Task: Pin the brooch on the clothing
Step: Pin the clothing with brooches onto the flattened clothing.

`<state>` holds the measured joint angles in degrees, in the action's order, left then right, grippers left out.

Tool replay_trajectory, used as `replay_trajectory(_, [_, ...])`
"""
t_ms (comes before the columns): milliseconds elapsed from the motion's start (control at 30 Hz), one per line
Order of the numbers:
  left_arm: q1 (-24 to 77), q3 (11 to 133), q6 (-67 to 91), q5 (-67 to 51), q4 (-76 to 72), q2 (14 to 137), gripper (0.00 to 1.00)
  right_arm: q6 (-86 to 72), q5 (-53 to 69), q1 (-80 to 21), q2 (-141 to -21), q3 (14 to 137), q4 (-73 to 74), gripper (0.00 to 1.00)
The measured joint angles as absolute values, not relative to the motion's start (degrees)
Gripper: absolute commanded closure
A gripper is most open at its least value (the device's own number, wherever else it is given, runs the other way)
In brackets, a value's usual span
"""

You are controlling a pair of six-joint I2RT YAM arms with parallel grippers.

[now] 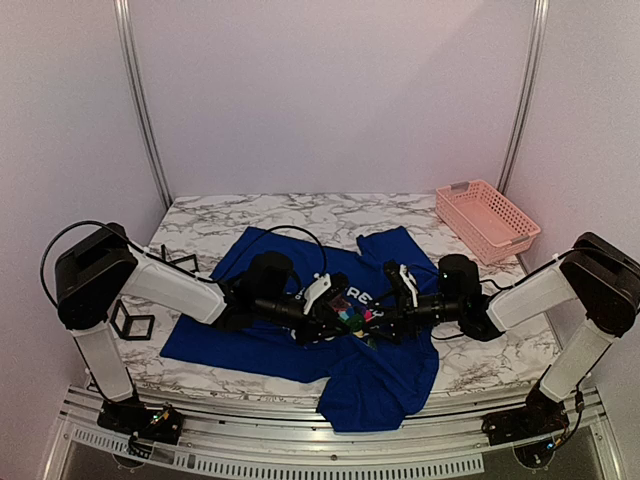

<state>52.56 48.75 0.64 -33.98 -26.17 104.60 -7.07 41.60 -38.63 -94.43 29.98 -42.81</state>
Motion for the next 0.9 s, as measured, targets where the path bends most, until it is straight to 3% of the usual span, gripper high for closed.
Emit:
replay_trajectory(167, [52.6, 48.8, 0.6, -34.0, -26.2, 104.6, 1.0, -7.7, 43.4, -38.6, -94.5, 30.0, -45.7, 0.18])
replay_trajectory(400, [52.6, 48.7, 0.6, -34.0, -26.2, 104.6, 1.0, -8.6, 45.9, -38.4, -95.7, 30.1, -48.1, 0.41])
replay_trajectory(567, [52.6, 48.7, 0.6, -34.1, -26.3, 104.6, 1.0, -8.8, 47.9, -37.7, -96.6, 30.1, -48.6, 0.43])
replay_trajectory(733, [52.6, 48.7, 0.6, -34.3, -26.3, 104.6, 1.0, -9.2, 50.3, -37.5, -98.4, 30.6, -50.3, 0.37])
replay_trajectory(900, [52.6, 48.7, 0.6, -34.3, -26.3, 104.6, 1.0, -9.9, 51.8, -37.4, -99.7, 30.9, -51.3, 0.47])
